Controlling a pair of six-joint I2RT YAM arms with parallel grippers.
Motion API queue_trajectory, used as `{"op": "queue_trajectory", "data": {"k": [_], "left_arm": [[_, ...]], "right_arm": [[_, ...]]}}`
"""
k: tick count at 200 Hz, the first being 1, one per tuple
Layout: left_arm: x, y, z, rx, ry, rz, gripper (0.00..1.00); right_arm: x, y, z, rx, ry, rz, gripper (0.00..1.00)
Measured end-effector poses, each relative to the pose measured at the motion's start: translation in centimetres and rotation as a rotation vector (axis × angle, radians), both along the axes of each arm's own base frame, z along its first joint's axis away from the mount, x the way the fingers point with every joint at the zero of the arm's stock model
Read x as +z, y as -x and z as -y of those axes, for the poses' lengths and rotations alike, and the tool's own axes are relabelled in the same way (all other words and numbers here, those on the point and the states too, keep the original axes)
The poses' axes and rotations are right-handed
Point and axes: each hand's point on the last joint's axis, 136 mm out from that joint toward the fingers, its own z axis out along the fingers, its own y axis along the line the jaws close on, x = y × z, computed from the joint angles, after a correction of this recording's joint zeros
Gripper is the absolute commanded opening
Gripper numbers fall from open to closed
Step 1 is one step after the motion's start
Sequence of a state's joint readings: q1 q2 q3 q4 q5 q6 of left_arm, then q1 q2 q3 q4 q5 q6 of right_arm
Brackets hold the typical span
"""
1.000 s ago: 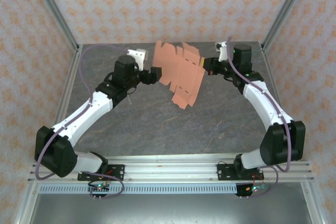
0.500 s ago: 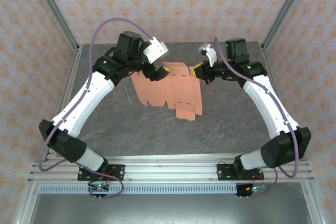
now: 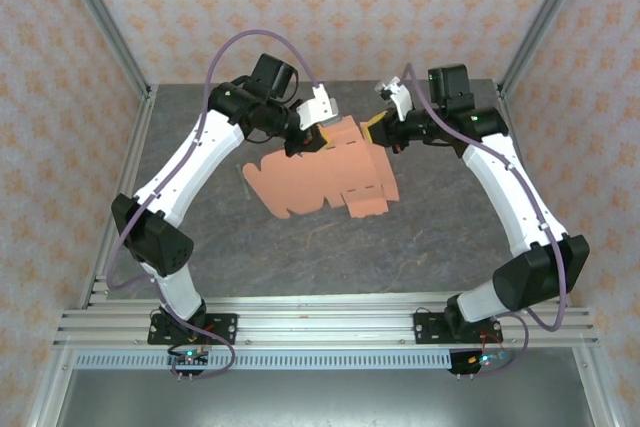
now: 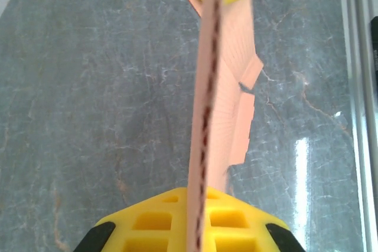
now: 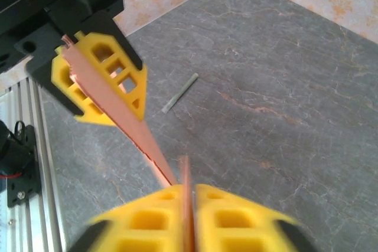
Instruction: Fold the paper box
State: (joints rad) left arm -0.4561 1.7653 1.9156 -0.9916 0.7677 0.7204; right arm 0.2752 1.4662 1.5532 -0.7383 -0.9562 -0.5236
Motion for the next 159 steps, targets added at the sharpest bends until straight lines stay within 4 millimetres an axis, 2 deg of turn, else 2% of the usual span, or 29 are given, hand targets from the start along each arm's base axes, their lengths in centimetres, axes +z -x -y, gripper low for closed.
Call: {"op": "queue_trajectory", "data": {"k": [3, 7, 22, 58, 85, 97, 123, 159], "left_arm": [[0.0, 0.1, 0.0, 0.001, 0.005, -0.008, 0.00], [0.1, 0.1, 0.0, 0.005, 0.014, -0.017, 0.00], [0.6, 0.5, -0.3, 0.018, 0.049, -0.046, 0.00], [2.0, 2.2, -3.5, 0.092, 0.148, -0.094, 0.00], [3.4, 3.9, -3.5, 0.055, 0.198, -0.095, 0.00], [3.6, 4.2, -3.2, 0.038, 0.212, -0.101, 0.00], [3.6, 4.4, -3.1, 0.027, 0.222, -0.111, 0.00], [3.1, 3.5, -2.7, 0.040, 0.219, -0.143, 0.00]], "right_arm": [[0.0, 0.0, 0.0, -0.001, 0.002, 0.002, 0.63], [-0.1, -0.1, 0.0, -0.009, -0.003, -0.003, 0.69], [-0.4, 0.0, 0.1, -0.033, -0.023, 0.016, 0.78], [-2.9, 3.4, 1.3, -0.080, -0.085, 0.034, 0.80], [-3.3, 2.9, 1.3, -0.098, -0.096, 0.069, 0.78], [-3.0, 2.6, 1.3, -0.096, -0.103, 0.088, 0.73], [-2.4, 2.6, 0.9, -0.068, -0.122, 0.114, 0.49], [-2.7, 2.9, 0.5, -0.027, -0.128, 0.106, 0.24]]}}
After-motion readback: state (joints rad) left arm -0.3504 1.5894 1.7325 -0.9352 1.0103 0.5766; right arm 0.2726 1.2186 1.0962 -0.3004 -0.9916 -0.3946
